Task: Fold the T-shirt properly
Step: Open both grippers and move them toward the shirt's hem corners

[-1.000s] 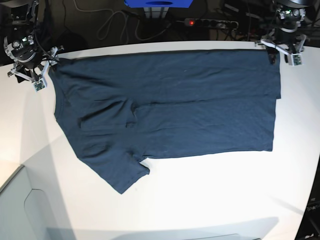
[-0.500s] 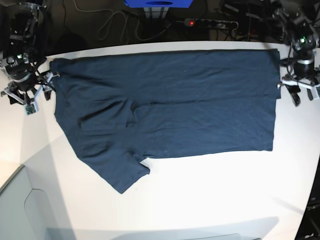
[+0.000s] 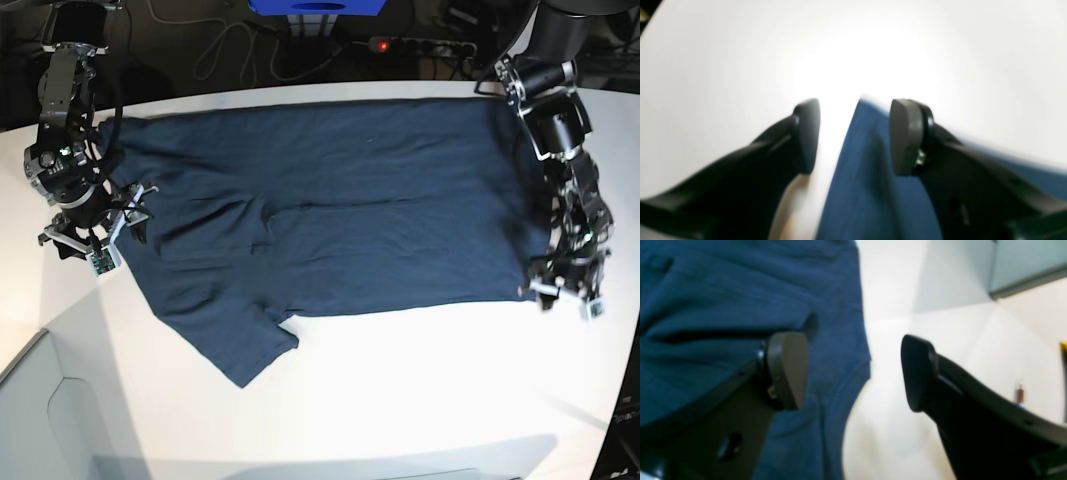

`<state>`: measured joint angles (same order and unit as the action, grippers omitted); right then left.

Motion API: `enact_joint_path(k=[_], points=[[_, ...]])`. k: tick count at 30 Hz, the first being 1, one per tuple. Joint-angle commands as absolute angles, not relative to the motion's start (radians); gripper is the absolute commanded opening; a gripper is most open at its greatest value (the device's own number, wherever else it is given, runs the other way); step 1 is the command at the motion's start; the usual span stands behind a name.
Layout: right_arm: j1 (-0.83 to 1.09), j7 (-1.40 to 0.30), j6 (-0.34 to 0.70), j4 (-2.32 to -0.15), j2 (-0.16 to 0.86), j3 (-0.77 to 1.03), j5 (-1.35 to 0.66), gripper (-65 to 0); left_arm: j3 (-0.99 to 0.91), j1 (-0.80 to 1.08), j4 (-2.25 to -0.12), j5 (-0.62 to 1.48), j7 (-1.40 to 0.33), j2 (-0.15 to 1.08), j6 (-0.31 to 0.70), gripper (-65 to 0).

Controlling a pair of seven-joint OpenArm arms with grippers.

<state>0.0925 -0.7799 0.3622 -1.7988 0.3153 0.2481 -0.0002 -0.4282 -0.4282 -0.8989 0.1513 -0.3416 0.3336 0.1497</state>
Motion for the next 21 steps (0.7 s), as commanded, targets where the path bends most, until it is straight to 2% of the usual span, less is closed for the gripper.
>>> enact_joint_path(k=[1, 9, 21], points=[[0.081, -0.760, 0.361, -1.813, 0.331, 0.255, -0.002, -23.0, -0.407, -0.479, -0.862, 0.159, -0.288, 0.355, 0.151, -32.7], [0.082, -0.757, 0.361, -1.762, 0.332, 0.260, -0.002, -23.0, -0.268, -0.588, -0.573, 0.160, -0.096, 0.380, 0.147, -32.8], [-0.010, -0.757, 0.361, -1.656, 0.332, 0.254, -0.002, -23.0, -0.268, -0.585, -0.556, 0.160, -0.085, 0.380, 0.147, -32.9]])
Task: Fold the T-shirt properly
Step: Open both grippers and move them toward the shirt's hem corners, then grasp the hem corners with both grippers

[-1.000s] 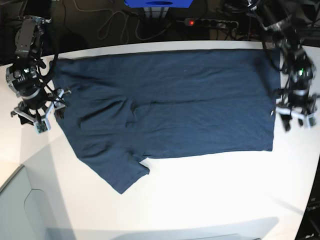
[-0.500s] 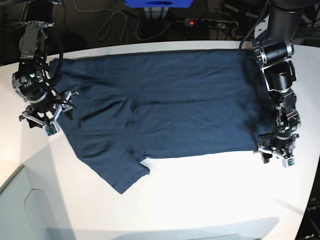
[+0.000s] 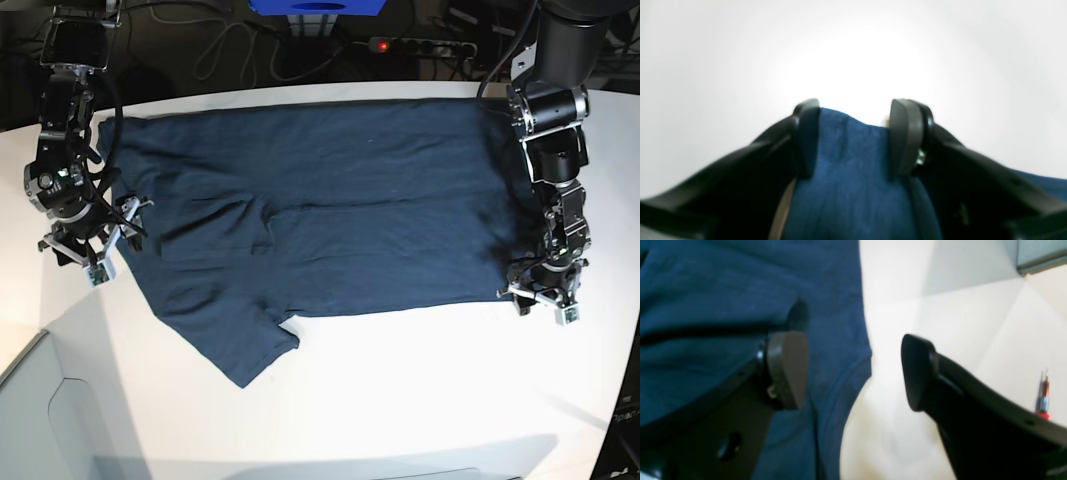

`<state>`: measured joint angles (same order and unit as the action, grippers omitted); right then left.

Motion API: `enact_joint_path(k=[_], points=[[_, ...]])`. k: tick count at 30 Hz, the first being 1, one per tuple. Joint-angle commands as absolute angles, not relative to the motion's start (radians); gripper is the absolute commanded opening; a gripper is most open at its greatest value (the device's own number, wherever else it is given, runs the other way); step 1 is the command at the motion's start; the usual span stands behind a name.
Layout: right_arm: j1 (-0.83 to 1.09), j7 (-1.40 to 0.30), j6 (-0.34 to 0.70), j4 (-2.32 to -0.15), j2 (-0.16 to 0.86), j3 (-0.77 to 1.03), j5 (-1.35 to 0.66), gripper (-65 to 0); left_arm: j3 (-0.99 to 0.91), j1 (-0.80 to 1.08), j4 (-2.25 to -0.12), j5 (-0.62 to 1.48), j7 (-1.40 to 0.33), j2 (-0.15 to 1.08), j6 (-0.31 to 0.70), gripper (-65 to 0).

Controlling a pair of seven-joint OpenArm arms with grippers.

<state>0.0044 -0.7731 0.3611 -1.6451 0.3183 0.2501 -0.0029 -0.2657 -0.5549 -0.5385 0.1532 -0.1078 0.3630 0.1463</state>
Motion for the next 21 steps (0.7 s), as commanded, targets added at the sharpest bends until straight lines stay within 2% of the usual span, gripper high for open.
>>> enact_joint_path(k=[1, 6, 11, 13, 17, 21], points=[[-0.025, -0.756, 0.361, -1.643, 0.332, 0.254, -0.002, -22.9, -0.268, -0.585, -0.555, 0.160, -0.085, 0.380, 0.147, -32.9], [-0.157, -0.756, 0.361, -1.529, 0.328, 0.254, -0.002, -22.8, -0.268, -0.584, -0.544, 0.160, -0.087, 0.380, 0.147, -33.2], [-0.355, -0.717, 0.361, -1.277, 0.294, 0.252, -0.002, -22.8, -0.262, -0.561, -0.544, 0.160, -0.082, 0.374, 0.147, -34.9], [-0.409, -0.656, 0.361, -1.173, 0.292, 0.252, -0.002, -22.8, -0.262, -0.559, -0.544, 0.160, -0.082, 0.372, 0.147, -39.0], [-0.521, -0.481, 0.361, -0.935, 0.275, 0.240, -0.002, -23.4, -0.260, -0.558, -0.544, 0.160, -0.082, 0.372, 0.147, -52.4], [-0.605, -0.317, 0.361, -0.710, 0.275, 0.104, -0.002, -23.5, -0.260, -0.558, -0.544, 0.160, -0.082, 0.372, 0.147, -64.3]])
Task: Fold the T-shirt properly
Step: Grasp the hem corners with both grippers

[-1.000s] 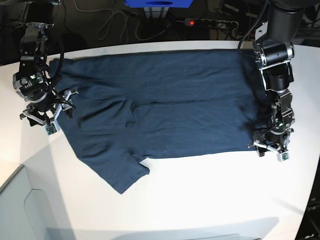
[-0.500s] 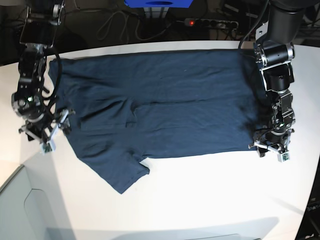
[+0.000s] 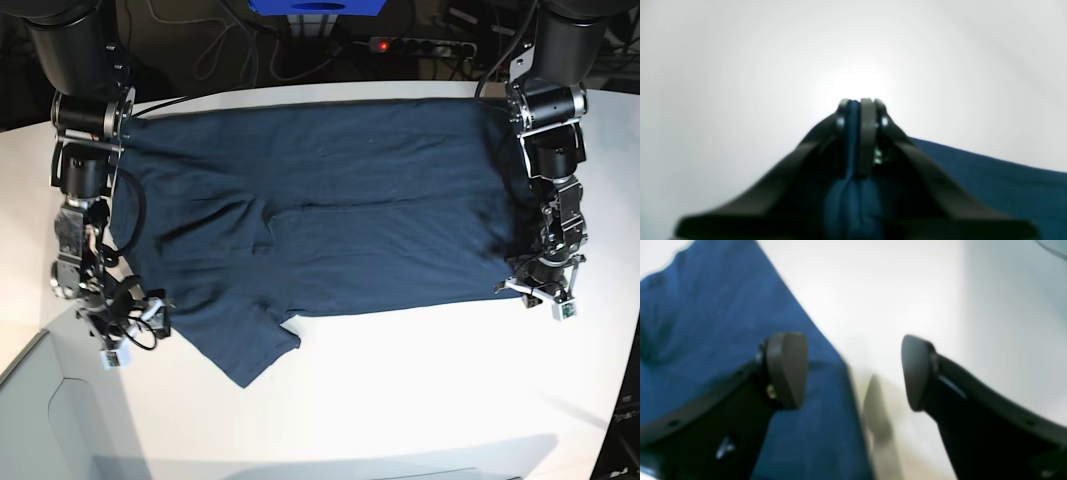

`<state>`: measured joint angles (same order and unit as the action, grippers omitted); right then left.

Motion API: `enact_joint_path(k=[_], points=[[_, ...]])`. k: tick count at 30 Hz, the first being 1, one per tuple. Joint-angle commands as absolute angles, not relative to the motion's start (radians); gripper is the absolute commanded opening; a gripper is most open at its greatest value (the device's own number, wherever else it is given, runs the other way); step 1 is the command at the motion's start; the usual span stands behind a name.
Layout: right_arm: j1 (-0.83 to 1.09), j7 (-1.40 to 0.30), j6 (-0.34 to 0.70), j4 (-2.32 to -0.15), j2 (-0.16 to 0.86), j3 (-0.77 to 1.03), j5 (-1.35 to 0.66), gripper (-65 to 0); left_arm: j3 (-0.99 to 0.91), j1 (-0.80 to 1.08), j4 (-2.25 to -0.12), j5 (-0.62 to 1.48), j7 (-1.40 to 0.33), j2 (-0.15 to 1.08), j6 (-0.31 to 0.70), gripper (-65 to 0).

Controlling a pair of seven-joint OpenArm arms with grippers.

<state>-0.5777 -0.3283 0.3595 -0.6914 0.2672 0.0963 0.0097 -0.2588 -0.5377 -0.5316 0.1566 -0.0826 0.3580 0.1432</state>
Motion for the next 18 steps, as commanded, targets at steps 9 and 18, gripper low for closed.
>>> enact_joint_path(k=[9, 18], points=[[-0.661, -0.021, 0.357, -0.484, 0.274, -0.104, -0.002, -23.0, -0.260, -0.556, -0.544, 0.160, -0.087, 0.372, 0.147, -65.0], [-0.684, -0.022, 0.357, -0.389, 0.262, -0.105, -0.002, -35.8, -0.260, -0.556, -0.544, 0.160, -0.087, 0.371, 0.147, -65.0]])
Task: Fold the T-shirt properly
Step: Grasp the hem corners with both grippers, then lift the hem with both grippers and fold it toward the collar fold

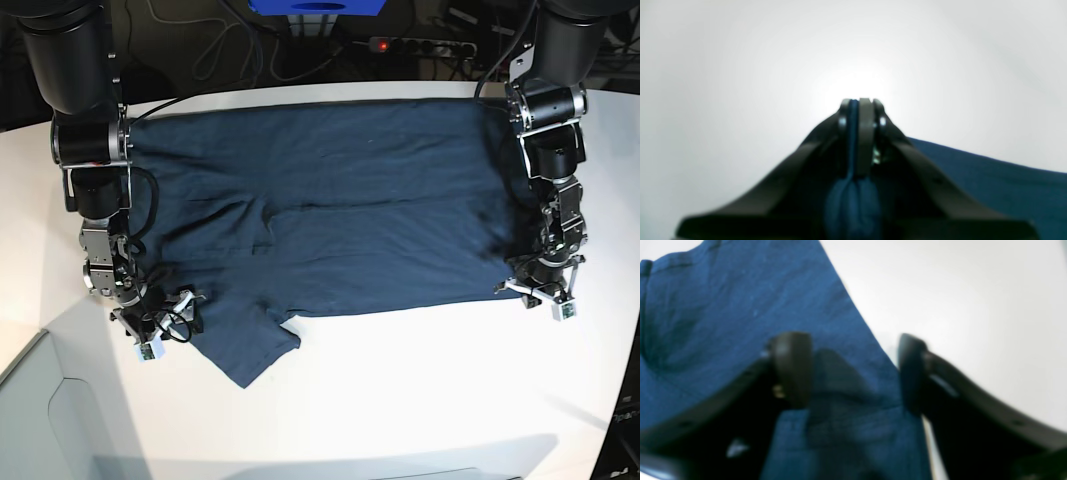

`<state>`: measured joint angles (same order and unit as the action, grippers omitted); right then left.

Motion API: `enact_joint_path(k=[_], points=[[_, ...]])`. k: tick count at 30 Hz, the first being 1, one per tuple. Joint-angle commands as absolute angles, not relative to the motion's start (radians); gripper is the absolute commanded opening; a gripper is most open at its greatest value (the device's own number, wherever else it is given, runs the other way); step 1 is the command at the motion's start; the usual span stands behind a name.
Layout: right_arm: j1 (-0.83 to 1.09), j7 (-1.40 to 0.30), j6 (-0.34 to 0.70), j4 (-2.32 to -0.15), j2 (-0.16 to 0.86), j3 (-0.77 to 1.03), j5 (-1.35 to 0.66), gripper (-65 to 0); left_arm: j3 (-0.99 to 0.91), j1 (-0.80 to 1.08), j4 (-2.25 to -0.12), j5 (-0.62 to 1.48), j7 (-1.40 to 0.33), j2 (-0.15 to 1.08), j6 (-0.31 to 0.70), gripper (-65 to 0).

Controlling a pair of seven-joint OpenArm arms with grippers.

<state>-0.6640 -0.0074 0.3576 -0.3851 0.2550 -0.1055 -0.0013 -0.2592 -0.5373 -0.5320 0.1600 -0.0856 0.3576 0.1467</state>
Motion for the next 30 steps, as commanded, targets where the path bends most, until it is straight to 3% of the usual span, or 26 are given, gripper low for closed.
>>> enact_joint_path(k=[1, 5, 8, 12, 24, 30], points=[[-0.682, -0.022, 0.357, -0.389, 0.262, -0.105, -0.002, -41.3, -0.260, -0.556, -0.544, 0.160, -0.087, 0.371, 0.147, -65.0], [-0.659, -0.025, 0.357, -0.394, 0.262, -0.105, -0.002, -65.0, -0.265, -0.555, -0.556, 0.160, -0.087, 0.355, 0.147, -65.0], [-0.657, -0.053, 0.357, -0.397, 0.266, -0.104, -0.004, -64.1, -0.268, -0.533, -0.590, 0.168, -0.088, 0.355, 0.147, -65.0], [-0.631, -0.085, 0.357, -0.501, 0.269, -0.094, -0.010, -64.9, -0.269, -0.437, -0.788, 0.170, -0.122, 0.352, 0.147, -65.0], [-0.298, -0.344, 0.357, -1.264, 0.306, 0.077, -0.004, -64.9, -0.271, -0.272, -1.265, 0.170, -0.308, 0.351, 0.148, -65.0], [-0.136, -0.372, 0.358, -1.486, 0.306, 0.154, -0.004, -64.9, -0.349, -0.182, -1.403, 0.171, -0.329, 0.329, 0.156, -65.0]])
